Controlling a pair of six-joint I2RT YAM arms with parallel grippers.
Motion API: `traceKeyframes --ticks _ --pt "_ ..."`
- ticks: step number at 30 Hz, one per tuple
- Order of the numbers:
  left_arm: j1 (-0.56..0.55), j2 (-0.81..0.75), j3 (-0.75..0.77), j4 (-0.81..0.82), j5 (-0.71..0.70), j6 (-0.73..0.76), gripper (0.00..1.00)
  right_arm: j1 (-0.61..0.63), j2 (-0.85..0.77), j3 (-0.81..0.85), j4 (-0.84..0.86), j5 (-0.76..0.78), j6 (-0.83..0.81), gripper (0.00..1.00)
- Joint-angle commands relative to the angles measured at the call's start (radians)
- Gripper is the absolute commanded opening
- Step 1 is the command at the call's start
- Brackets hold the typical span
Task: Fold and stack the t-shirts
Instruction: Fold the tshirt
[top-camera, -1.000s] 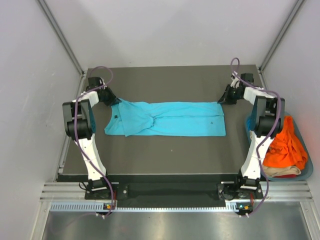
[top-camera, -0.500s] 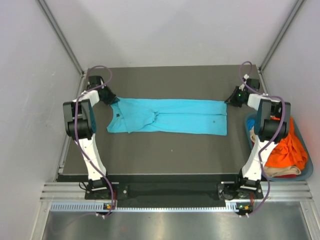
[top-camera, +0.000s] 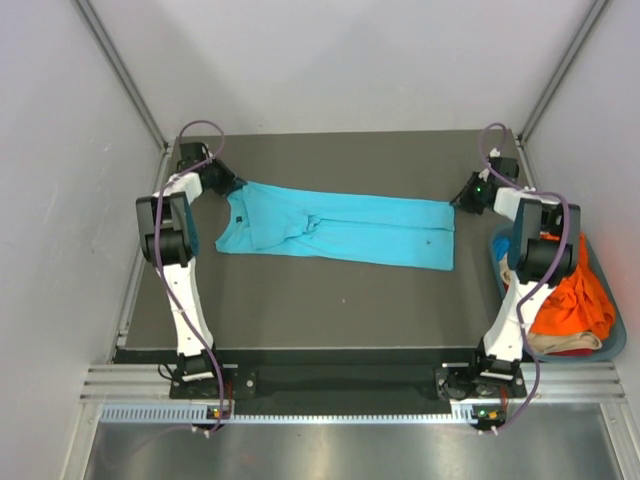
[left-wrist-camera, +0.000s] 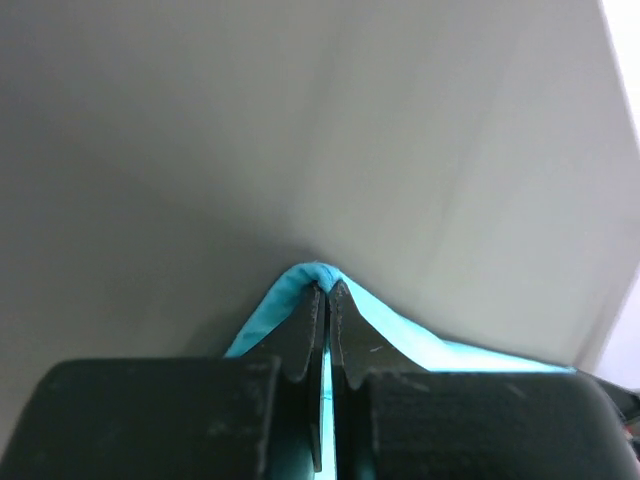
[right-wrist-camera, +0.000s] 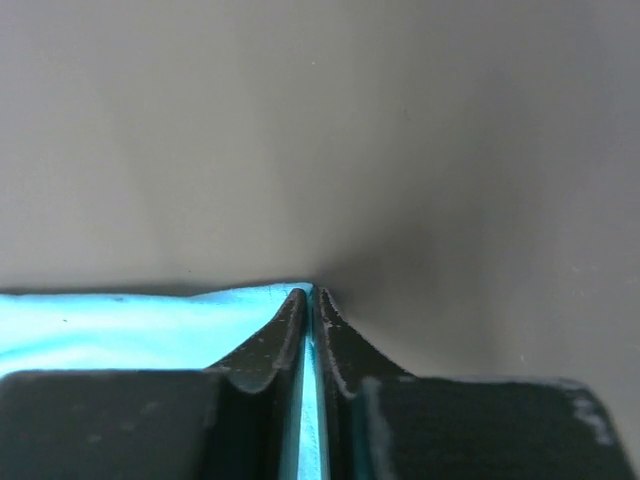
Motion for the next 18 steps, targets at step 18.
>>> traceKeyframes --ticks 18 --pt "0.003 -0.204 0.02 -0.217 -0.128 0.136 0.33 0.095 -0.236 0.042 -0.319 0.115 -0.044 0.0"
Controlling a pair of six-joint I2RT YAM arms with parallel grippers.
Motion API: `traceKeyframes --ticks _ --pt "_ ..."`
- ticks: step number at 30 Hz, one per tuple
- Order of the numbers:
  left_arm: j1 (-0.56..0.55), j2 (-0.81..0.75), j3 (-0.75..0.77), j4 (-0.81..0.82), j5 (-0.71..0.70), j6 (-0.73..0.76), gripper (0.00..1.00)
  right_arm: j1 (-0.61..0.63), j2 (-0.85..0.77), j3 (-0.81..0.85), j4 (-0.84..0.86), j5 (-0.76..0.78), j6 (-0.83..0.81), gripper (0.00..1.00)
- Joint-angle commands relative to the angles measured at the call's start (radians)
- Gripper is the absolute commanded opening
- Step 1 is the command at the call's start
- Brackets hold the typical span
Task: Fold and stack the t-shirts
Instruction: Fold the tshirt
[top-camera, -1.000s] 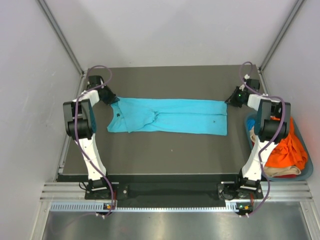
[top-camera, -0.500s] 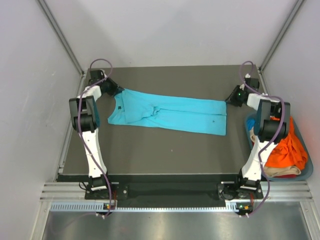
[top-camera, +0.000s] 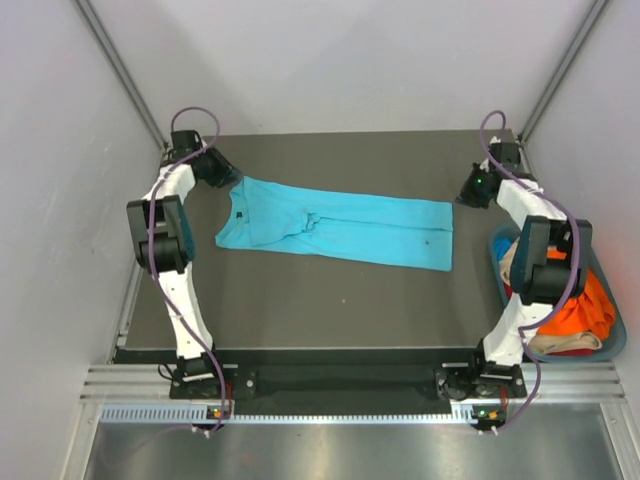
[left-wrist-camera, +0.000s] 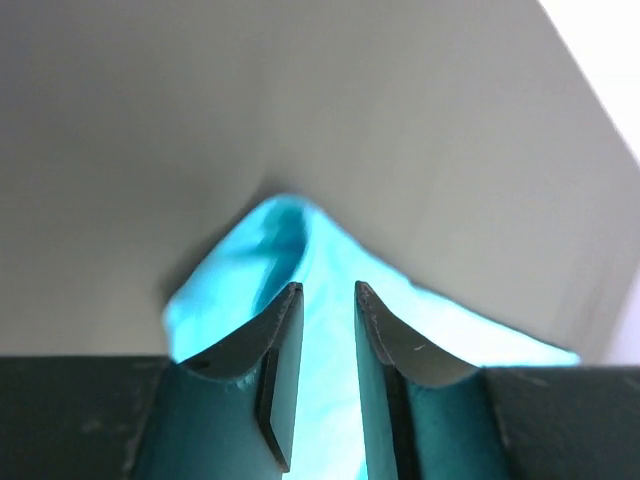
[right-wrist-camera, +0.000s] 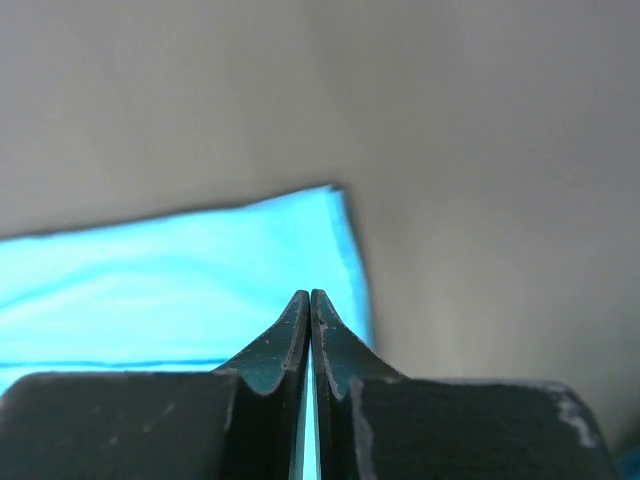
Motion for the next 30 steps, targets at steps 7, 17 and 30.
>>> traceKeyframes --ticks 7,17,30 --pt "-0.01 -0.302 -0.217 -0.223 -0.381 0.115 0.39 0.072 -0.015 -0.073 0.03 -0.051 0.021 0.0" --pt "-0.01 -0.563 -0.612 -0.094 -0.339 0.032 0.43 0.074 0.072 -0.104 0.064 -0.01 0.008 0.0" --pt "-0.008 -0.591 -0.768 0.004 -0.375 -0.025 0.48 0.087 -0.015 -0.139 0.044 0.035 -0.029 0.02"
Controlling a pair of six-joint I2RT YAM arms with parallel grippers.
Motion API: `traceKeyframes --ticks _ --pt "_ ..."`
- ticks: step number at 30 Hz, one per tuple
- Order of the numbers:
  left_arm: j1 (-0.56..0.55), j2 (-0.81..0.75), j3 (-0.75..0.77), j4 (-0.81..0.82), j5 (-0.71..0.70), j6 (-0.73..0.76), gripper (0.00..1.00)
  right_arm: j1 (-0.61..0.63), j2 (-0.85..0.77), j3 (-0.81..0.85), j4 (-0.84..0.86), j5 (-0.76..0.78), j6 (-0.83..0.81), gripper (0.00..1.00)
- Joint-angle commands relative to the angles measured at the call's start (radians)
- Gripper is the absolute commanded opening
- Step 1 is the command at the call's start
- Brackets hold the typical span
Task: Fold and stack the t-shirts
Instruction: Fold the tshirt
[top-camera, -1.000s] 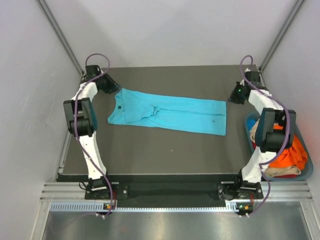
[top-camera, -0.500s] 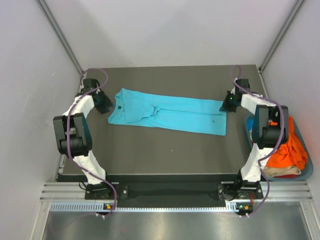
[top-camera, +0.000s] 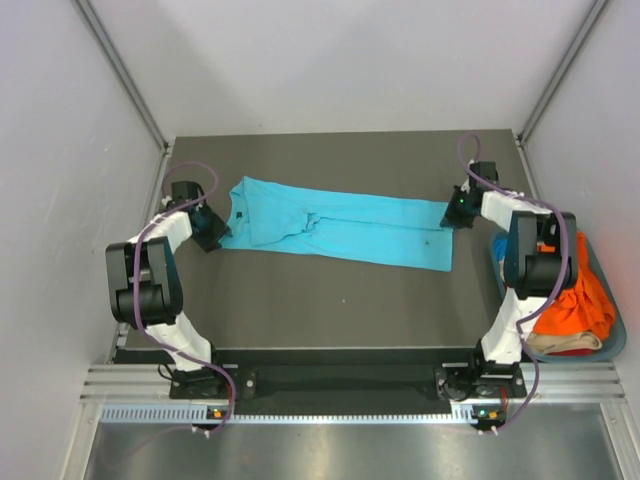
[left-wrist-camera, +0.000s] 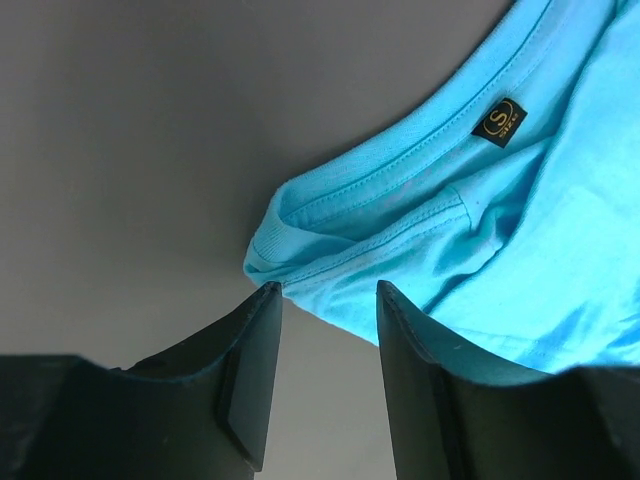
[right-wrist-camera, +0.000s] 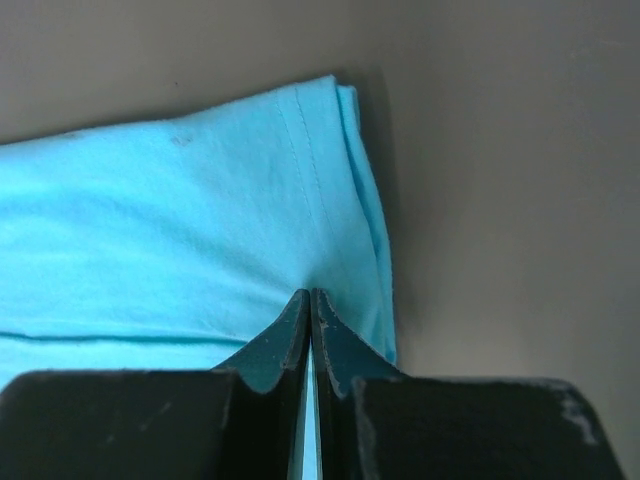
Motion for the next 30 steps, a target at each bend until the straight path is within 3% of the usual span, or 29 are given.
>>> traceKeyframes --ticks 1,19,30 --pt "-0.001 -0.024 -0.013 0.081 -0.009 -0.024 0.48 0.01 -0.075 -0.019 0.001 0.028 -0.027 0.02" --pt "-0.001 0.034 0.012 0.064 -0.083 -0.019 0.42 0.02 -0.063 -0.03 -0.007 0.053 -0.032 0.04" --pt "-0.01 -0.182 -0.04 0.058 -0.16 -0.008 0.46 0.042 -0.216 0.0 -0.054 0.042 -0.006 0.19"
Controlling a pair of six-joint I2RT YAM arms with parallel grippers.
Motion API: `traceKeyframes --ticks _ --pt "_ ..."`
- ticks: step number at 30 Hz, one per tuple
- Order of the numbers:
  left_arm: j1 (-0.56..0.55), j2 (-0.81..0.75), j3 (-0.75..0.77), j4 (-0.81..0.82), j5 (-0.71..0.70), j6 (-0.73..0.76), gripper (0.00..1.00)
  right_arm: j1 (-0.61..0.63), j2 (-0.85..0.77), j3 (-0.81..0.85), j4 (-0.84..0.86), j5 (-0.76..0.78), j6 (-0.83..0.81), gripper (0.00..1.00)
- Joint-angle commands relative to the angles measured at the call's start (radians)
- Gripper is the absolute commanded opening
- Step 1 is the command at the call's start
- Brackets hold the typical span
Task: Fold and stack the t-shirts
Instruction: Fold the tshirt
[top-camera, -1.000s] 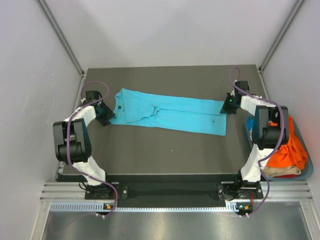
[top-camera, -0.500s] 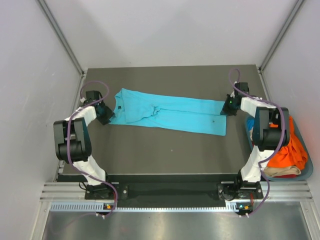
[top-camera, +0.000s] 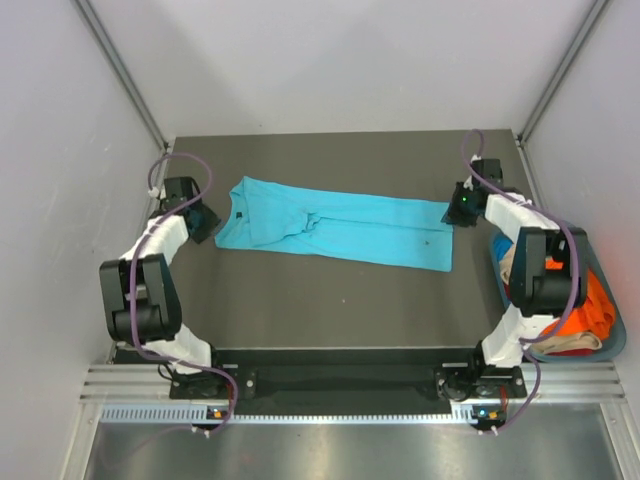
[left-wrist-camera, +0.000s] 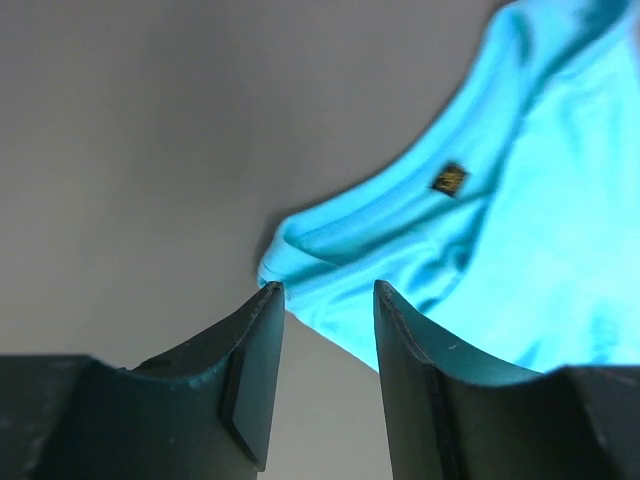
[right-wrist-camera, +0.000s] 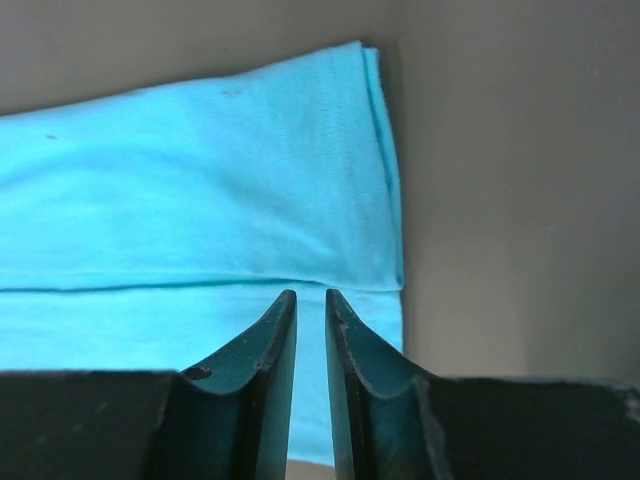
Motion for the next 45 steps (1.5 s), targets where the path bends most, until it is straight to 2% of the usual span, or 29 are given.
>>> traceKeyframes --ticks 1,8,12,17,26,29,30,31,33,37,45 --pt "-0.012 -0.118 -0.039 0.022 -0.034 -0.01 0.46 0.042 -0.097 0.047 -0.003 0.002 0.009 0.2" --pt "-0.023 -0.187 -0.202 0.162 0.018 -0.075 0.45 0.095 -0.153 0.062 -0.022 -0.012 0.029 0.3" --pt "-0.028 -0.142 -0.207 0.168 0.018 -0.093 0.44 0.108 -0.184 0.059 -0.026 -0.019 0.033 0.39" --pt "-0.035 -0.096 -0.225 0.199 0.018 -0.112 0.45 0.114 -0.206 0.056 -0.031 -0.021 0.038 0.45" --pt "-0.037 -0.027 -0.227 0.214 -0.022 -0.132 0.41 0.122 -0.224 0.058 -0.031 -0.016 0.042 0.48" --pt "-0.037 -0.014 -0.218 0.205 -0.051 -0.13 0.26 0.123 -0.226 0.062 -0.026 -0.015 0.047 0.48" --pt "-0.037 -0.001 -0.211 0.2 -0.069 -0.126 0.16 0.125 -0.226 0.064 -0.028 -0.015 0.047 0.49" --pt "-0.037 0.006 -0.202 0.191 -0.081 -0.121 0.09 0.123 -0.226 0.065 -0.028 -0.015 0.047 0.49" --pt "-0.037 0.037 -0.161 0.161 -0.106 -0.11 0.0 0.128 -0.223 0.072 -0.029 -0.015 0.045 0.5" --pt "-0.031 0.1 -0.075 0.127 -0.177 -0.084 0.0 0.129 -0.223 0.076 -0.033 -0.013 0.041 0.52" --pt "-0.019 0.294 0.164 0.084 -0.21 -0.08 0.0 0.132 -0.209 0.088 -0.022 -0.015 0.05 0.55"
